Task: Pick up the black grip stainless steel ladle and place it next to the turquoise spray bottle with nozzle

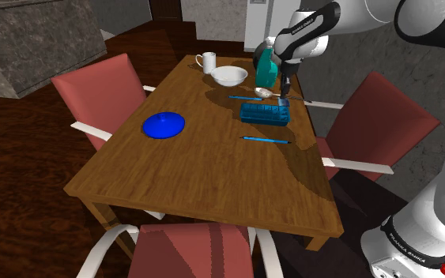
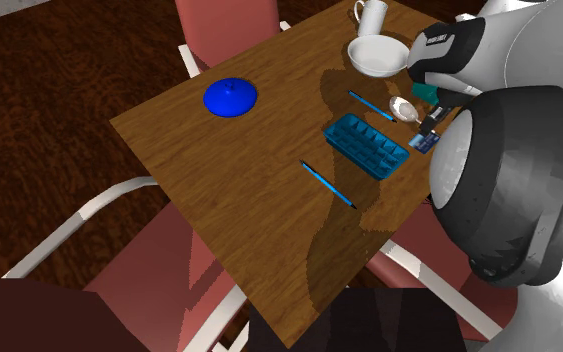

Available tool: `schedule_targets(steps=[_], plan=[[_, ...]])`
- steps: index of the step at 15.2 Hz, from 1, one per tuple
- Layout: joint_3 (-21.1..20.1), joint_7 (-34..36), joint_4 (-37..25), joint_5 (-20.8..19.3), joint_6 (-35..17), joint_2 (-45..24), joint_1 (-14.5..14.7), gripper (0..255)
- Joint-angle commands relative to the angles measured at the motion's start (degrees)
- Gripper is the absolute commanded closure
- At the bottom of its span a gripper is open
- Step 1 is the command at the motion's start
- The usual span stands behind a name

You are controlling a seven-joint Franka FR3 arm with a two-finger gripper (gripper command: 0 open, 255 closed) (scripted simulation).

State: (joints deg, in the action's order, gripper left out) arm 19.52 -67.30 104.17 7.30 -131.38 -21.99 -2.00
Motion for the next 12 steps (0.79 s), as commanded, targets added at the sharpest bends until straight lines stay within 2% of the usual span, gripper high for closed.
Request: schedule_targets(steps=[1, 4, 8, 12], plan=[[0.00, 0.00, 0.00, 0.00, 0.00, 0.00, 0.00, 0], [0.00, 0.00, 0.00, 0.00, 0.00, 0.00, 0.00, 0], [0.77, 1.17, -1.66, -1.85, 5.62, 4.19, 0.84, 0], [0.76, 1.17, -1.66, -1.86, 5.62, 4.19, 0.83, 0]])
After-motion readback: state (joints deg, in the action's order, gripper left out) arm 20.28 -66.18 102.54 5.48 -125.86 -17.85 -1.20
